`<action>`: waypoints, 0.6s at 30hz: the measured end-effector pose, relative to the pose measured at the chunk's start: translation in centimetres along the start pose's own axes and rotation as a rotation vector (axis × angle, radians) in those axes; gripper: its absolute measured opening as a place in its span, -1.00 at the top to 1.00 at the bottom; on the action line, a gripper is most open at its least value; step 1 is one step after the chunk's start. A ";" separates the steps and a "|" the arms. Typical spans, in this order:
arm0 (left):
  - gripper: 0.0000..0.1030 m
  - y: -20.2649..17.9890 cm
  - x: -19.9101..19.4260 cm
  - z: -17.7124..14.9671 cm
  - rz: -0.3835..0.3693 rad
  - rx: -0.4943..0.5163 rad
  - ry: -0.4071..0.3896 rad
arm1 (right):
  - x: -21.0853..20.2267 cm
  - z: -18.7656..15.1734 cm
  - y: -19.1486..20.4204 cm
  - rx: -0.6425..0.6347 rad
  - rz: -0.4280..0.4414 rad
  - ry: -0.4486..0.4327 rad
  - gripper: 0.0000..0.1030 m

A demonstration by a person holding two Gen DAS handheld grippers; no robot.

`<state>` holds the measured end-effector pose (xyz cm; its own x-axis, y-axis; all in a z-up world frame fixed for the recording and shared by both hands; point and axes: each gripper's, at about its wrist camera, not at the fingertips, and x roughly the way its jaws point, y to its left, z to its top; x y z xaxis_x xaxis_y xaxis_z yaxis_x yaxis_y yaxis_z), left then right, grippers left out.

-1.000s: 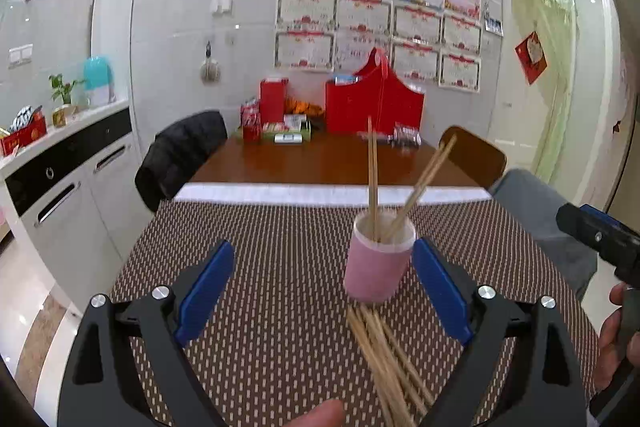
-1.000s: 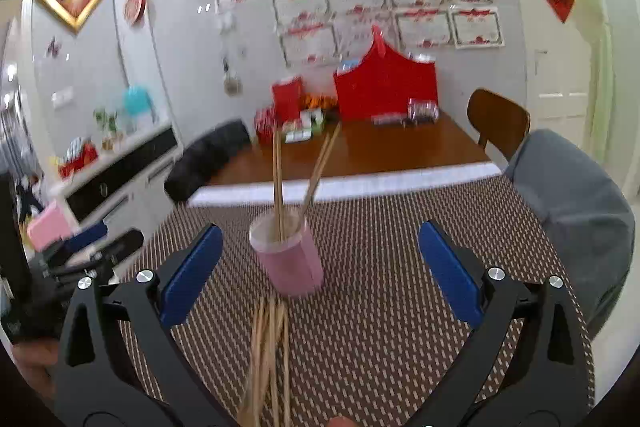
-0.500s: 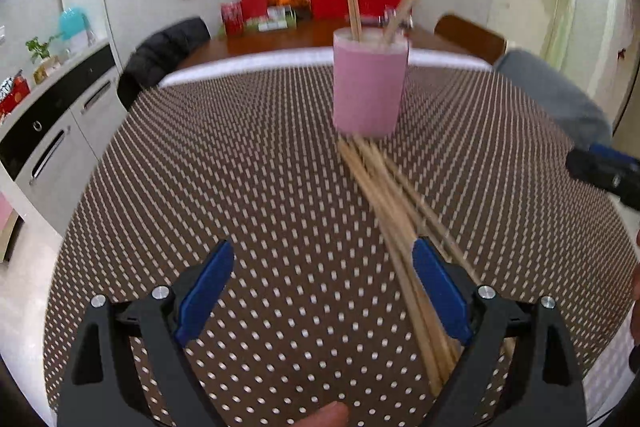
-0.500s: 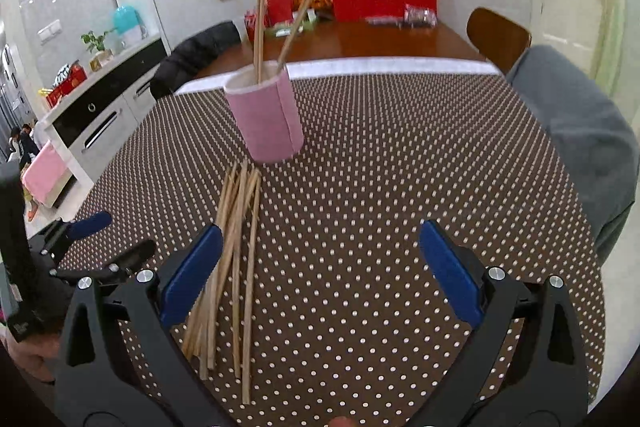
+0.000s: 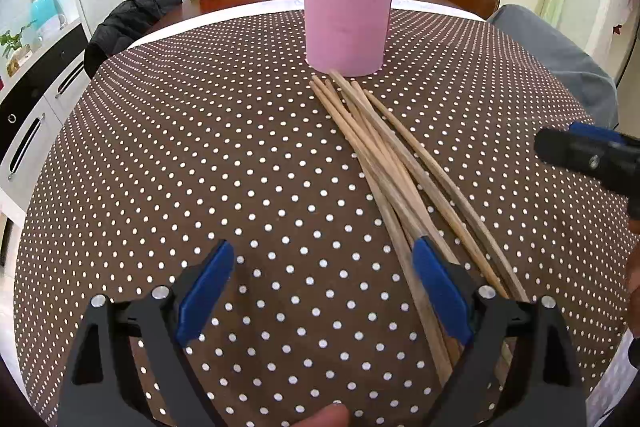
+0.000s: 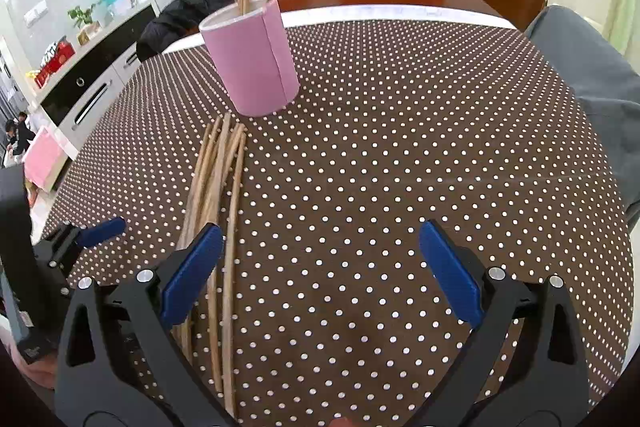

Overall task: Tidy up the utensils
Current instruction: 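Move both open grippers back down to the stick pile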

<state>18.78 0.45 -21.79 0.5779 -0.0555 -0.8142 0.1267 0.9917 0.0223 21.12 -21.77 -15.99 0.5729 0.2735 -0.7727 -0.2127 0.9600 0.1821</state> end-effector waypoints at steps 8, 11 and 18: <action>-0.74 1.1 0.3 0.2 0.047 -0.003 0.010 | 1.7 0.0 0.8 -0.037 0.013 0.039 -0.88; -0.74 1.7 0.3 0.1 -0.002 -0.045 0.015 | 1.8 0.0 0.8 -0.045 0.009 0.045 -0.88; -0.74 0.5 0.0 -0.1 -0.004 -0.009 0.003 | 1.6 -0.3 0.3 -0.044 0.008 0.043 -0.88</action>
<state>18.74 0.94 -21.84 0.5749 -0.0591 -0.8161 0.1218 0.9925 0.0140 21.75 -21.03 -17.37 0.5362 0.2778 -0.7971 -0.2521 0.9539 0.1628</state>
